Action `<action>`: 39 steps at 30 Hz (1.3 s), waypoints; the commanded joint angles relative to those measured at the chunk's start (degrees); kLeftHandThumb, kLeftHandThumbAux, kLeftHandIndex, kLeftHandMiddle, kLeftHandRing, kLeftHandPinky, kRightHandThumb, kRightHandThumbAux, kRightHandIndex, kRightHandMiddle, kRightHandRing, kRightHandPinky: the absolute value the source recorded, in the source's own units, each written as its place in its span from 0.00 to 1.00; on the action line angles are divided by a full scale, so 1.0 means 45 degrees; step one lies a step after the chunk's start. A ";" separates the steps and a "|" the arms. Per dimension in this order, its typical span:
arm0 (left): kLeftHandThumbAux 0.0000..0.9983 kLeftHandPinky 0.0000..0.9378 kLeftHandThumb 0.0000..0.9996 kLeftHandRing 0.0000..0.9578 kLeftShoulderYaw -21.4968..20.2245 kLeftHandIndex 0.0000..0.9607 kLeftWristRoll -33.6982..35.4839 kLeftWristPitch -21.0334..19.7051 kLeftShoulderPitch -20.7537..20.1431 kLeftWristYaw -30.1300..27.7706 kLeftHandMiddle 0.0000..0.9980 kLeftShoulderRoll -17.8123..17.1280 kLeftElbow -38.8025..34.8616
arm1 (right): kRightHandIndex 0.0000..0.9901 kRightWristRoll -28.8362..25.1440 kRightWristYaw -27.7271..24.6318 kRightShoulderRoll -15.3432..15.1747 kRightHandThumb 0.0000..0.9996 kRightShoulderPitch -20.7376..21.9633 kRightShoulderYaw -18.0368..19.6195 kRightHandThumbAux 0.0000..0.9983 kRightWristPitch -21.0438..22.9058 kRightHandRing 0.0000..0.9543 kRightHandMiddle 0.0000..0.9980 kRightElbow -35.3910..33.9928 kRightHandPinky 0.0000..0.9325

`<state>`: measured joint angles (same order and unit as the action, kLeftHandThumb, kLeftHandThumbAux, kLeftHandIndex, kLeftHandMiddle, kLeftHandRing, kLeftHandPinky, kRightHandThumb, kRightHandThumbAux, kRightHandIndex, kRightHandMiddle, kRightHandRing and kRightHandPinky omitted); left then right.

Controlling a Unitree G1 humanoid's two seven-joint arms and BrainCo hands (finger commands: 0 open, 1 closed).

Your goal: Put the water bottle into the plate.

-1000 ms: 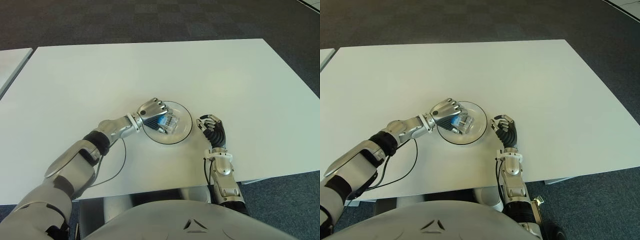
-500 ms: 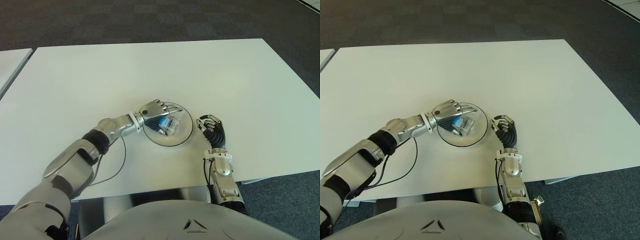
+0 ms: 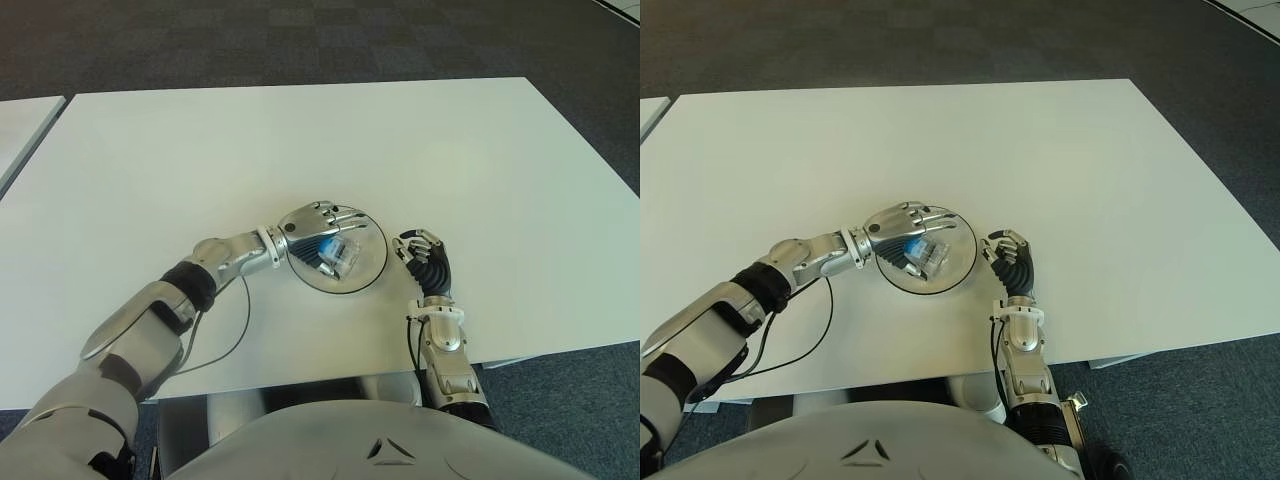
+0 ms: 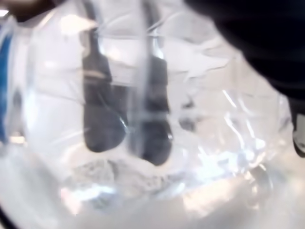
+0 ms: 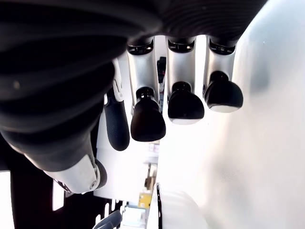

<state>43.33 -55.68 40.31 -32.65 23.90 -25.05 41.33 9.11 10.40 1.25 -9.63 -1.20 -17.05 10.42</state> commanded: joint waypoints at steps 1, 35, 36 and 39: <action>0.38 0.00 0.10 0.00 0.0131 0.00 -0.0091 0.0288 0.0266 -0.0244 0.00 -0.0030 -0.0030 | 0.44 0.0100 0.0086 0.0038 0.71 -0.0041 -0.0037 0.73 0.0223 0.88 0.84 0.0027 0.91; 0.33 0.00 0.07 0.00 -0.2010 0.00 0.1986 0.0343 0.0616 -0.2316 0.00 -0.0260 -0.1776 | 0.44 0.0075 -0.0055 -0.0028 0.71 -0.0076 -0.0059 0.73 0.0526 0.87 0.83 -0.0110 0.90; 0.33 0.00 0.07 0.00 -0.2085 0.00 0.2058 0.0344 0.0643 -0.2351 0.00 -0.0270 -0.1856 | 0.44 0.0076 -0.0056 -0.0033 0.71 -0.0075 -0.0058 0.73 0.0548 0.88 0.83 -0.0109 0.90; 0.32 0.00 0.07 0.00 -0.2372 0.00 0.2348 0.0332 0.0756 -0.2467 0.00 -0.0298 -0.2182 | 0.44 0.0091 -0.0047 -0.0047 0.71 -0.0063 -0.0061 0.73 0.0582 0.88 0.83 -0.0098 0.91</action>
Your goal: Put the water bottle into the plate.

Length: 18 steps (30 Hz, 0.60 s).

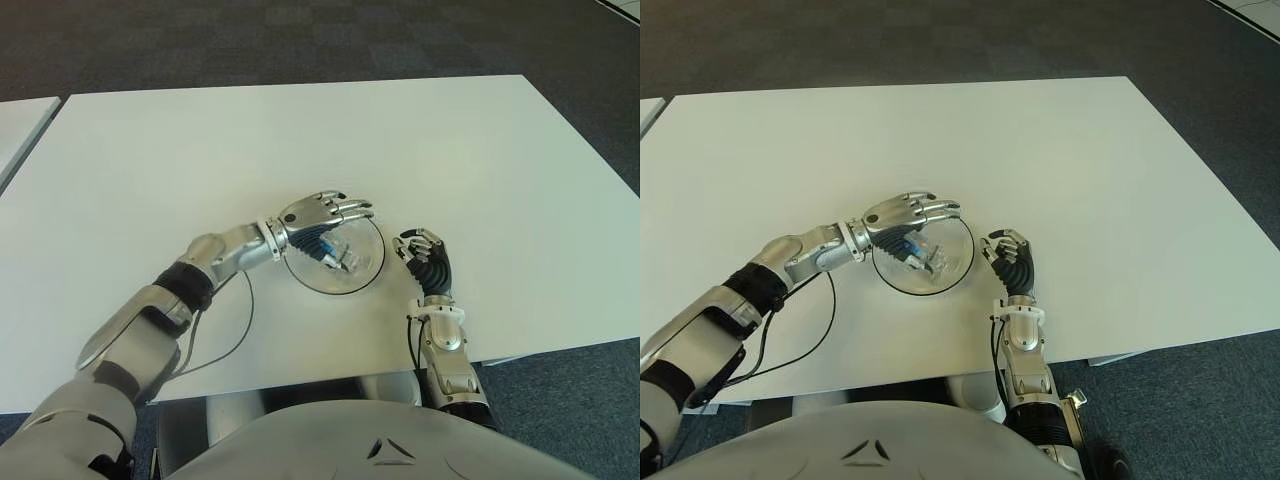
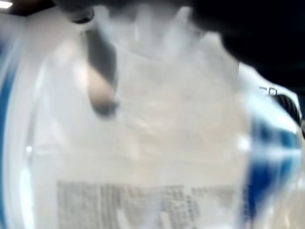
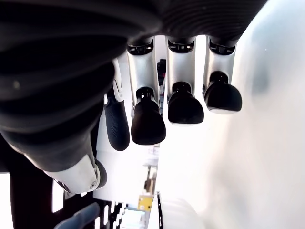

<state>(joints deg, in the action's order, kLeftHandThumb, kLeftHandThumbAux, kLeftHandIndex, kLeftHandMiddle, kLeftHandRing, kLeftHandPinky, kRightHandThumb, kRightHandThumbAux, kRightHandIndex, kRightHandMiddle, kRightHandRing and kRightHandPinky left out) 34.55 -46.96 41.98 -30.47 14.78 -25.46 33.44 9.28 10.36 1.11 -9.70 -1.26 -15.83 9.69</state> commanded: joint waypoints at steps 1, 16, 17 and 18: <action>0.32 0.00 0.07 0.00 -0.0526 0.00 0.0518 -0.0049 0.0324 -0.0452 0.00 -0.0196 -0.0524 | 0.44 0.0061 -0.0031 -0.0019 0.71 -0.0045 -0.0048 0.73 0.0316 0.88 0.83 0.0068 0.91; 0.29 0.00 0.12 0.00 -0.1508 0.00 0.2000 0.0077 0.0947 -0.0938 0.00 0.0238 -0.0899 | 0.44 0.0166 0.0040 -0.0035 0.71 0.0023 -0.0045 0.73 0.0372 0.89 0.84 0.0149 0.92; 0.29 0.00 0.12 0.00 -0.1560 0.00 0.2096 0.0101 0.0972 -0.0991 0.00 0.0256 -0.0918 | 0.44 0.0161 0.0041 -0.0035 0.71 0.0027 -0.0039 0.73 0.0370 0.89 0.84 0.0157 0.92; 0.29 0.00 0.12 0.00 -0.1609 0.00 0.2156 0.0122 0.0993 -0.1038 0.00 0.0274 -0.0932 | 0.44 0.0158 0.0040 -0.0034 0.71 0.0031 -0.0034 0.73 0.0369 0.89 0.84 0.0164 0.92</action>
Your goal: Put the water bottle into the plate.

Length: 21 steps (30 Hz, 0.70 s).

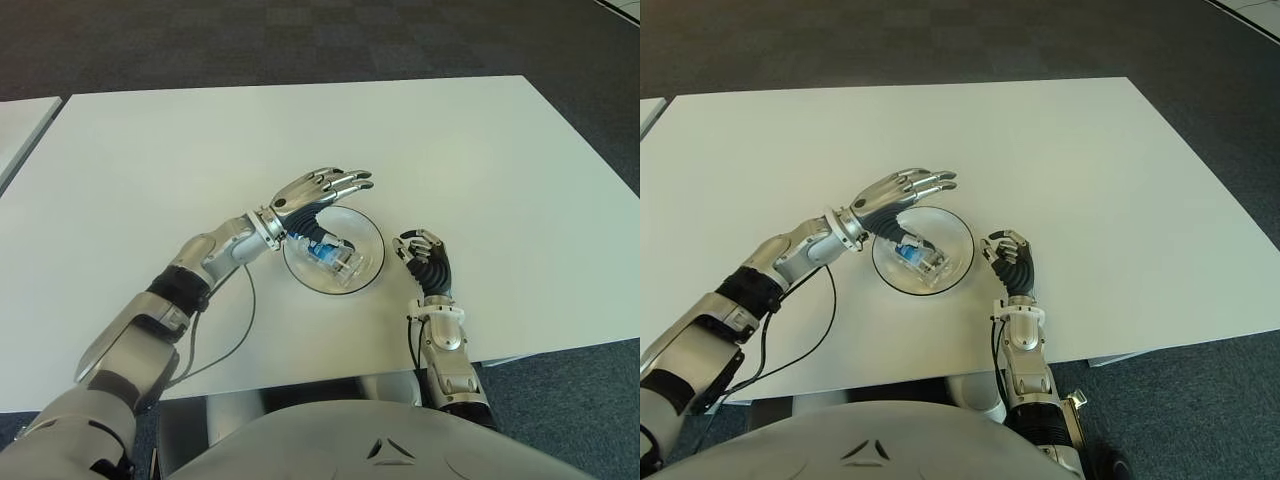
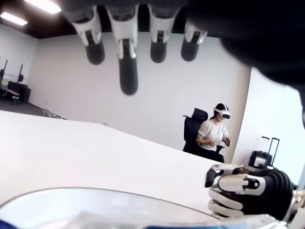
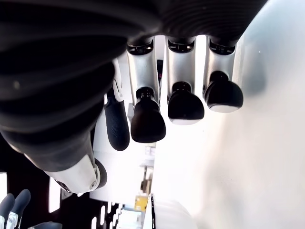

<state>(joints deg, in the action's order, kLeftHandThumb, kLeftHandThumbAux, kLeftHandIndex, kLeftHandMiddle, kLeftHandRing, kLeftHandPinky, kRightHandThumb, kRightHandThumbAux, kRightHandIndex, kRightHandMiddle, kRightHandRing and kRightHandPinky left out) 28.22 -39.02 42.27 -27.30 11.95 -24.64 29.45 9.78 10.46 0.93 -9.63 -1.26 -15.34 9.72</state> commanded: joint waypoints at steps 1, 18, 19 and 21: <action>0.29 0.00 0.12 0.00 -0.0262 0.00 0.0493 0.0076 0.0314 -0.0488 0.00 0.0101 -0.0075 | 0.44 0.0037 0.0017 0.0008 0.71 0.0018 -0.0029 0.73 0.0252 0.90 0.85 0.0166 0.92; 0.28 0.00 0.12 0.00 -0.1413 0.00 0.2314 -0.0203 0.1125 -0.1858 0.00 0.0293 -0.0980 | 0.44 0.0025 0.0022 0.0009 0.71 -0.0005 -0.0007 0.73 0.0436 0.90 0.85 0.0123 0.93; 0.29 0.00 0.11 0.00 -0.1545 0.00 0.2468 -0.0164 0.1255 -0.1825 0.00 0.0320 -0.1093 | 0.44 0.0023 0.0018 0.0008 0.71 -0.0009 -0.0012 0.73 0.0422 0.90 0.85 0.0131 0.93; 0.30 0.00 0.11 0.00 -0.1750 0.00 0.2721 -0.0113 0.1457 -0.1800 0.00 0.0366 -0.1273 | 0.44 0.0017 0.0011 0.0009 0.71 -0.0013 -0.0021 0.73 0.0398 0.90 0.84 0.0142 0.93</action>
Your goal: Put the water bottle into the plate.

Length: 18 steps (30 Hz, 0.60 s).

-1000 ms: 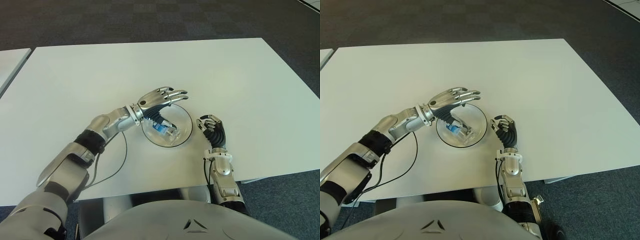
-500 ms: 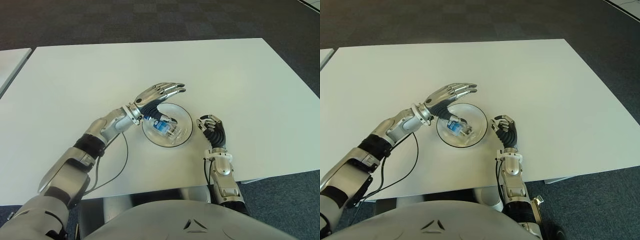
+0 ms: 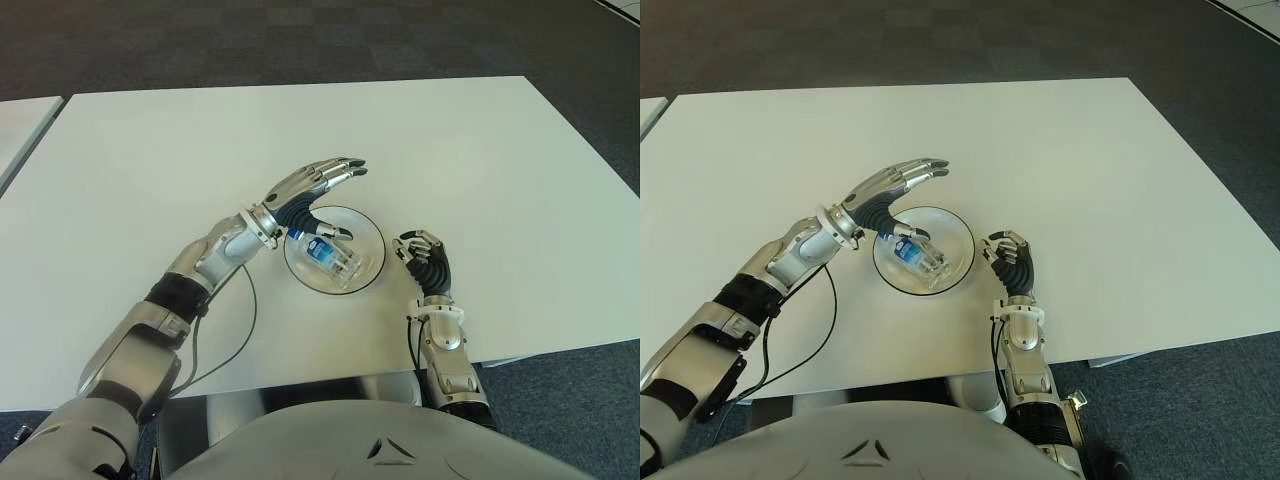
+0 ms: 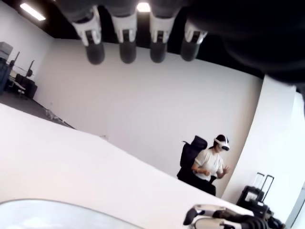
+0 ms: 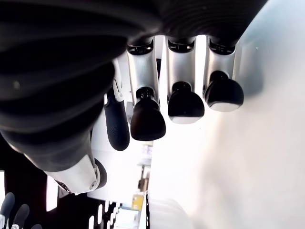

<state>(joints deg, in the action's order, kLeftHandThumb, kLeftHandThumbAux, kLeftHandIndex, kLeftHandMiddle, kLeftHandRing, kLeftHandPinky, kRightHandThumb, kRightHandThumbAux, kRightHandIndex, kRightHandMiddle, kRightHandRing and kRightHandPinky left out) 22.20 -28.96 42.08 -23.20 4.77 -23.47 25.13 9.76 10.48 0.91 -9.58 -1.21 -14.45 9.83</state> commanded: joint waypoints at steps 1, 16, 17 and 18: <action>0.30 0.00 0.11 0.00 -0.0554 0.00 0.0728 -0.0145 0.0705 -0.0250 0.00 0.0165 -0.0454 | 0.44 0.0016 0.0003 0.0013 0.71 -0.0019 -0.0035 0.73 0.0180 0.90 0.84 0.0140 0.92; 0.32 0.00 0.11 0.00 -0.2651 0.00 0.2748 0.1347 0.2972 0.0517 0.00 0.0780 0.1182 | 0.44 0.0008 0.0042 0.0066 0.71 0.0031 -0.0062 0.73 0.0052 0.89 0.84 0.0262 0.92; 0.32 0.00 0.11 0.00 -0.2792 0.00 0.2707 0.1627 0.2858 0.0860 0.00 0.0989 0.1825 | 0.44 0.0010 0.0050 0.0072 0.71 0.0032 -0.0064 0.73 0.0038 0.89 0.84 0.0263 0.92; 0.32 0.00 0.11 0.00 -0.2890 0.00 0.2668 0.1871 0.2770 0.1109 0.00 0.1132 0.2301 | 0.44 0.0012 0.0055 0.0077 0.71 0.0033 -0.0064 0.73 0.0029 0.89 0.84 0.0264 0.92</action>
<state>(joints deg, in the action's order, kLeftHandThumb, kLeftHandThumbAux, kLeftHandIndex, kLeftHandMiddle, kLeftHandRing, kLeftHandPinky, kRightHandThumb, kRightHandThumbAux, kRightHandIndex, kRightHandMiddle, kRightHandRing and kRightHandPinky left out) 11.49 -17.46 47.69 -10.42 6.18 -20.17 27.13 9.75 10.57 1.02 -9.25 -1.23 -14.48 10.35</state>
